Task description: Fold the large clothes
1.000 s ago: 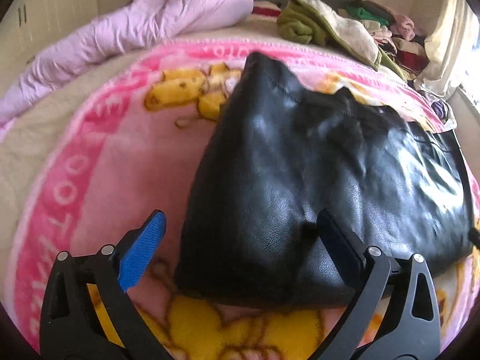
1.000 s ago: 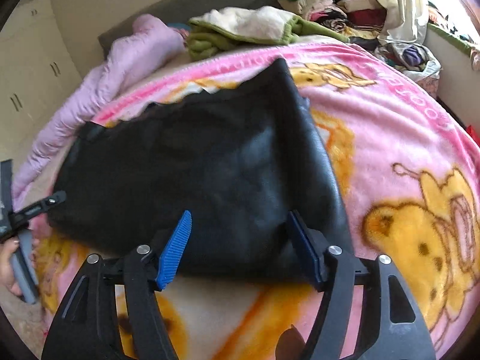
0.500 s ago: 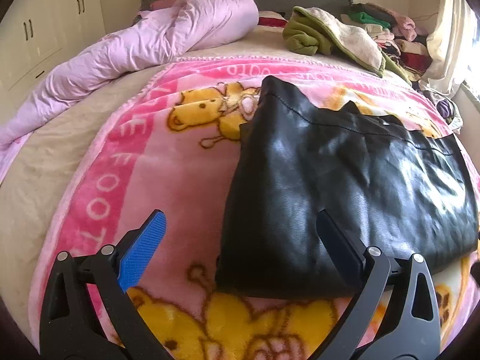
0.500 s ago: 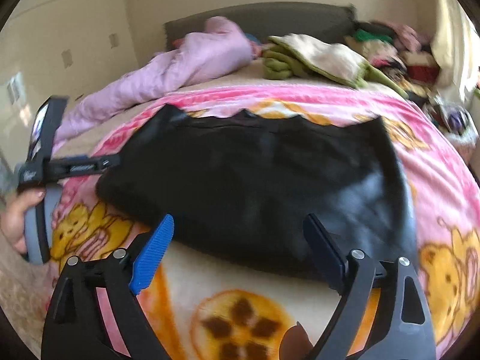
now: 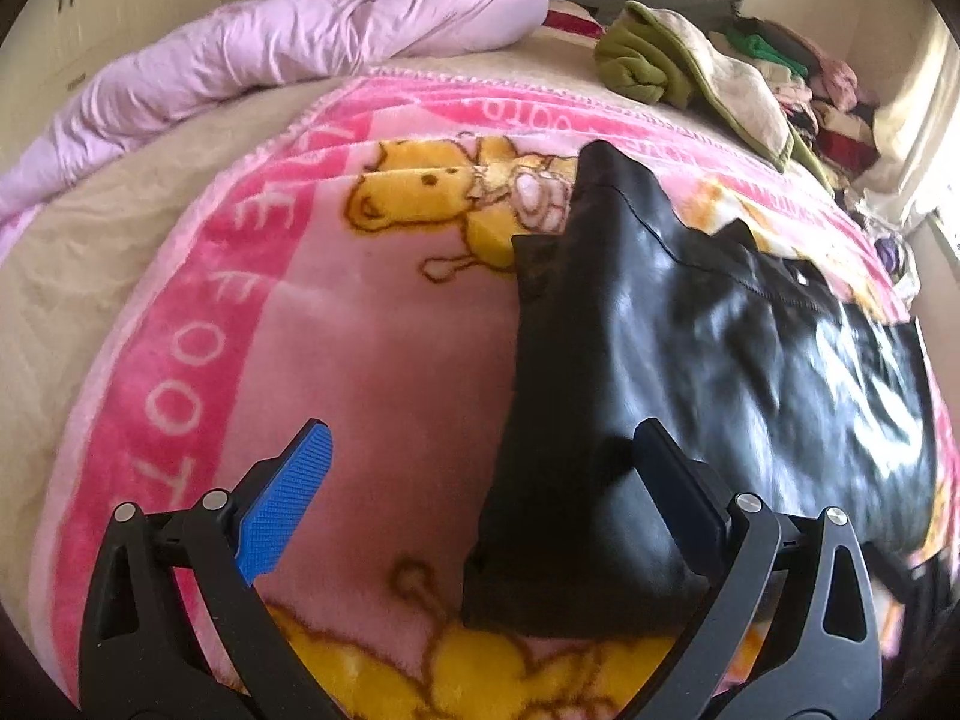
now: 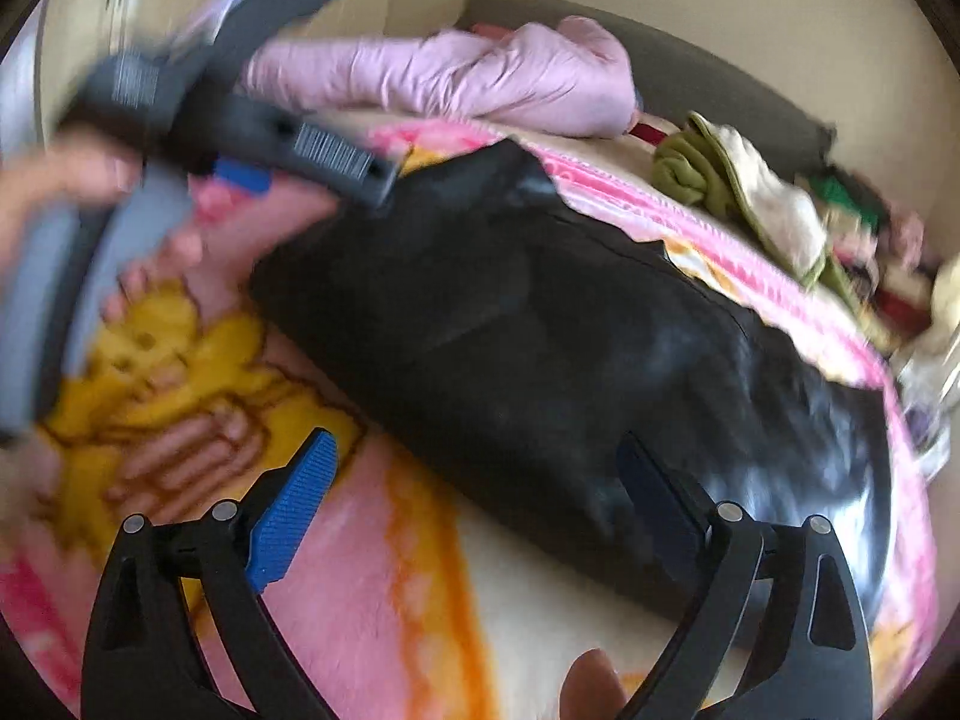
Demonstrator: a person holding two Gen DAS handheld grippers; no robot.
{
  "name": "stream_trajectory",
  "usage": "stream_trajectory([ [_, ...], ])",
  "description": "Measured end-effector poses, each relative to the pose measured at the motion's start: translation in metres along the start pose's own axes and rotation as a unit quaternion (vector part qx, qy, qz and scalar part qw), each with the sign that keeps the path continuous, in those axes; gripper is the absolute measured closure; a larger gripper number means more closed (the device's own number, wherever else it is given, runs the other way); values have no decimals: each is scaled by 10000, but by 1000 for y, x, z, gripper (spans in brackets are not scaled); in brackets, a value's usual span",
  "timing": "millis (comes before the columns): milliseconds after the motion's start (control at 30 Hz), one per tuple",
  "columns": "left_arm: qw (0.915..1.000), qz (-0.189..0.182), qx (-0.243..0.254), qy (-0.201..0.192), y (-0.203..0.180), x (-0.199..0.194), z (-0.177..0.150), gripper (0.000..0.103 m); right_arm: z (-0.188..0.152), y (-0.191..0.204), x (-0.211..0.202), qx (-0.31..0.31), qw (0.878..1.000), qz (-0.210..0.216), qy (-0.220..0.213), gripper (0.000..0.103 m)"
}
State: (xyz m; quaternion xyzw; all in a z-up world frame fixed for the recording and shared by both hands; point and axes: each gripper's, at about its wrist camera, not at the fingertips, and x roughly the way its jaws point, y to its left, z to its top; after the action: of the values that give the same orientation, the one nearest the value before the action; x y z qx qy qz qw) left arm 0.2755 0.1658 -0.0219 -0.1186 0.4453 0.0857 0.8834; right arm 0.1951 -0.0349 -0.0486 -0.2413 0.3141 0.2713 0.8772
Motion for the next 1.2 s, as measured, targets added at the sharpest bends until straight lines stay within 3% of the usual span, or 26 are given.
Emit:
stream_trajectory([
  [200, 9998, -144, -41, 147, 10, 10, 13, 9, 10, 32, 44, -771, 9946, -668, 199, 9],
  [400, 9994, -240, 4, 235, 10, 17, 24, 9, 25, 39, 66, -914, 9906, -1002, 181, 12],
  [433, 9994, -243, 24, 252, 9, 18, 25, 9, 25, 39, 64, -949, 9909, -950, 85, 18],
  [533, 9991, -261, 73, 318, 9, 19, 25, 9, 23, 43, 50, -1000, 9902, -946, -254, 59],
  [600, 9988, -311, 88, 364, 9, 16, 23, 9, 20, 42, 40, -962, 9895, -969, -468, 70],
  [733, 9976, -514, 187, 423, 3, 4, 16, 9, 12, 28, 19, -503, 9950, -588, -628, 81],
  [833, 9936, -959, 232, 546, -5, -9, 3, 9, 5, 24, -3, -288, 9966, -323, -706, 82],
  [967, 9888, -1273, 382, 677, -13, -24, -23, 9, -10, 26, -39, -134, 9958, 52, -904, 83],
  [1133, 9818, -1667, 222, 883, 9, -41, -57, 9, -26, 41, -72, -43, 9941, 519, -949, 83],
  [1167, 9819, -1658, 200, 890, 13, -42, -62, 10, -29, 45, -75, -87, 9936, 585, -959, 83],
  [1200, 9823, -1646, 166, 876, 15, -43, -64, 18, -29, 49, -75, -114, 9938, 613, -922, 80],
])
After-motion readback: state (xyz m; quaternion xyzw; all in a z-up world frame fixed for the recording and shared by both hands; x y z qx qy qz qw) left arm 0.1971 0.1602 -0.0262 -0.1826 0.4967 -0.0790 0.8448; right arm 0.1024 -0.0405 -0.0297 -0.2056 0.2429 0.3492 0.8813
